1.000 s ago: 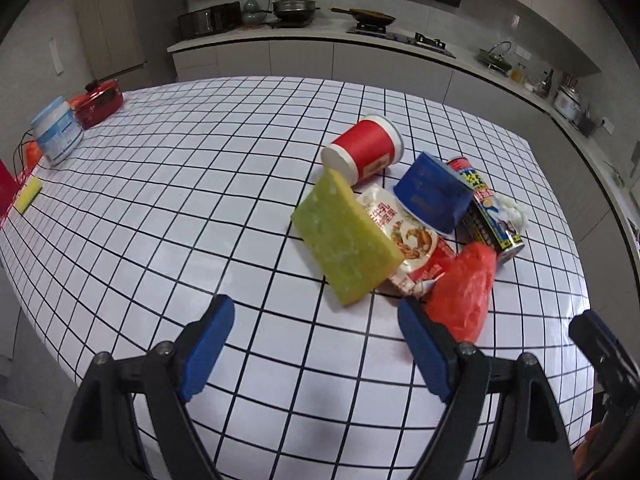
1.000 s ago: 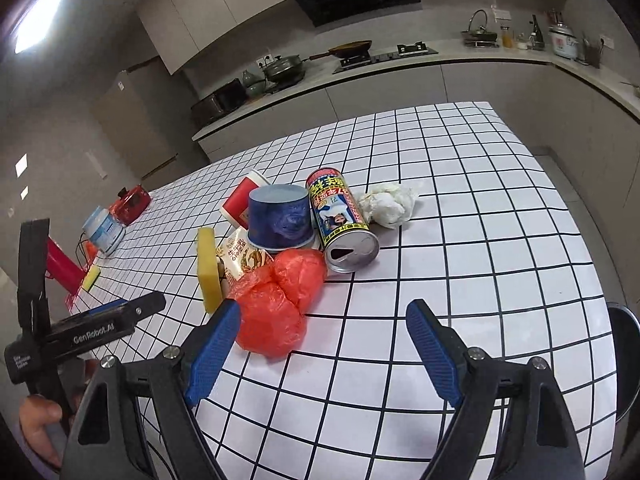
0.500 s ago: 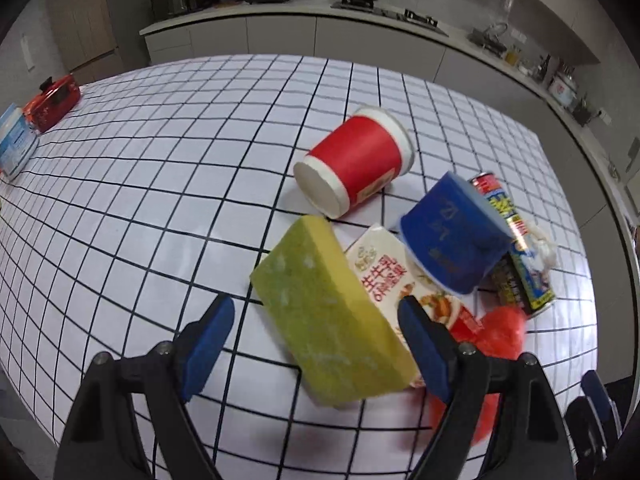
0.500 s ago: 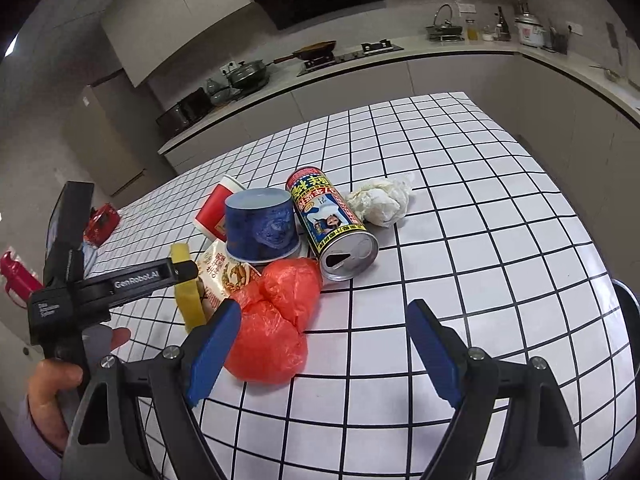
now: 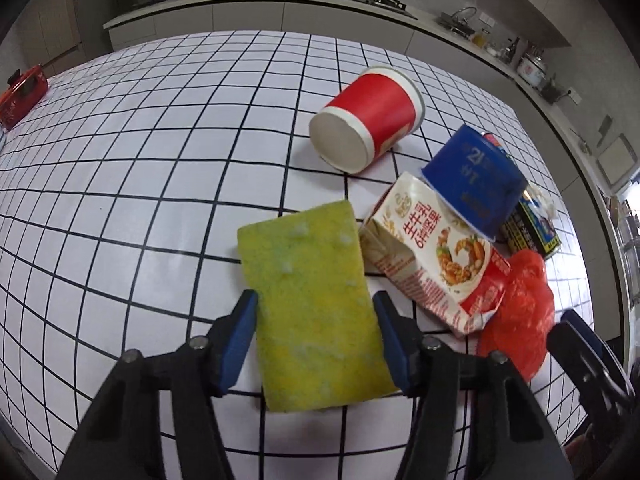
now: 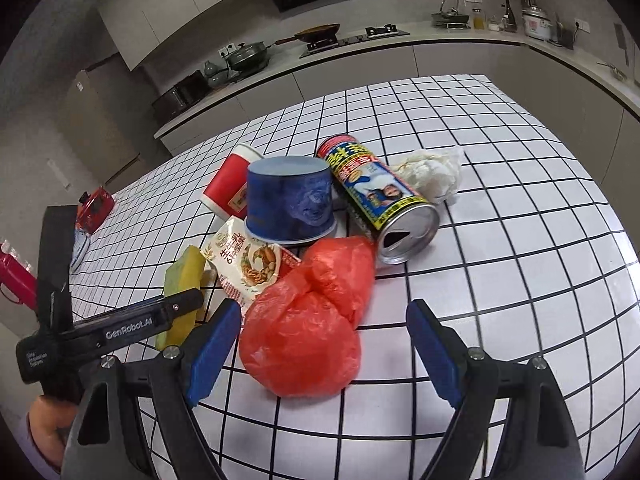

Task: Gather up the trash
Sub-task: 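Grasp the yellow-green sponge with the left gripper while the right grasps the red bag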

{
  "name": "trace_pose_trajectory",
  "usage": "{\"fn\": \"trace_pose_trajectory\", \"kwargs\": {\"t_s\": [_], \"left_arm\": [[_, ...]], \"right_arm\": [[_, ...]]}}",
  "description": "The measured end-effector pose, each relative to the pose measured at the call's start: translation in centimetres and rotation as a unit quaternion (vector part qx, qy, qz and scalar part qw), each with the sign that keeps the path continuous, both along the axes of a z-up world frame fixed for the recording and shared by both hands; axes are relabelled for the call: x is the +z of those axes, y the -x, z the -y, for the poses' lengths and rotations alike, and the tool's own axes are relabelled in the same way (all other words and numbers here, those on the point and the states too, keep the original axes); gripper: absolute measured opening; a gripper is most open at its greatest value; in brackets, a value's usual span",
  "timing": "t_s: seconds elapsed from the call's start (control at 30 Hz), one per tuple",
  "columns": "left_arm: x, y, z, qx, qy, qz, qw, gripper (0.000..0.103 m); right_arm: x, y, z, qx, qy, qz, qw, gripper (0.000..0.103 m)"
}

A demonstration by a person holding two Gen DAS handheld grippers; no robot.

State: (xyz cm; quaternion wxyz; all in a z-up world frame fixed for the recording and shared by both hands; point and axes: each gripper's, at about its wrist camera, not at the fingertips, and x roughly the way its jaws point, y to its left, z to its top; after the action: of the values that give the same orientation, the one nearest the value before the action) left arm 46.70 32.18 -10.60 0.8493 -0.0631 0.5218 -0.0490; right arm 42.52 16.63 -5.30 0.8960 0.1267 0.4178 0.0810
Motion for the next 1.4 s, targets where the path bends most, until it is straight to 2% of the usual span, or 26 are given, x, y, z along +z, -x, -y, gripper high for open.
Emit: {"fn": "trace_pose_trajectory", "kwargs": {"t_s": [0.47,0.5,0.57,0.87,0.97,1.07,1.13,1.2,1.4], "left_arm": [[1.0,3.7,-1.3,-0.029,0.025,0.003,0.9993,0.033],[1.2,3.8,-1.6,-0.028,0.029,0.004,0.9992,0.030],[1.7,3.9,-1.9,-0.031,0.039,0.009,0.9987,0.014],[1.9,4.1,-2.0,-0.031,0.043,0.020,0.9984,0.012],[2.4,4.2,-1.4,-0.041,0.029,0.024,0.9985,0.013],[2.3,4.4,-0.8,-0.032,-0.009,0.027,0.9991,0.032],[2.0,4.3,-0.6,-0.017,-0.046,0.020,0.9986,0.078],[2.0,4.4,-0.3,-0.017,-0.064,0.032,0.9972,0.085],[0.4,3.0,0.5,-0.042,-0.081,0.011,0.9958,0.089]], "right_arm": [[-1.1,0.5,-0.3,-0.003,0.000,-0.012,1.000,0.086],[-1.1,0.5,-0.3,-0.003,0.000,-0.012,1.000,0.086],[-1.2,0.5,-0.3,-0.003,-0.002,-0.014,1.000,0.086],[-1.7,0.5,-1.6,0.011,0.003,-0.020,1.000,0.086],[-1.7,0.6,-1.7,0.009,0.001,-0.020,1.000,0.086],[-1.3,0.7,-1.5,0.010,-0.003,-0.013,1.000,0.086],[-1.2,0.8,-1.4,0.008,-0.003,-0.009,1.000,0.086],[-1.1,0.8,-1.2,0.008,-0.008,-0.008,1.000,0.086],[-1.6,0.9,-0.8,0.004,-0.008,-0.014,1.000,0.086]]}}
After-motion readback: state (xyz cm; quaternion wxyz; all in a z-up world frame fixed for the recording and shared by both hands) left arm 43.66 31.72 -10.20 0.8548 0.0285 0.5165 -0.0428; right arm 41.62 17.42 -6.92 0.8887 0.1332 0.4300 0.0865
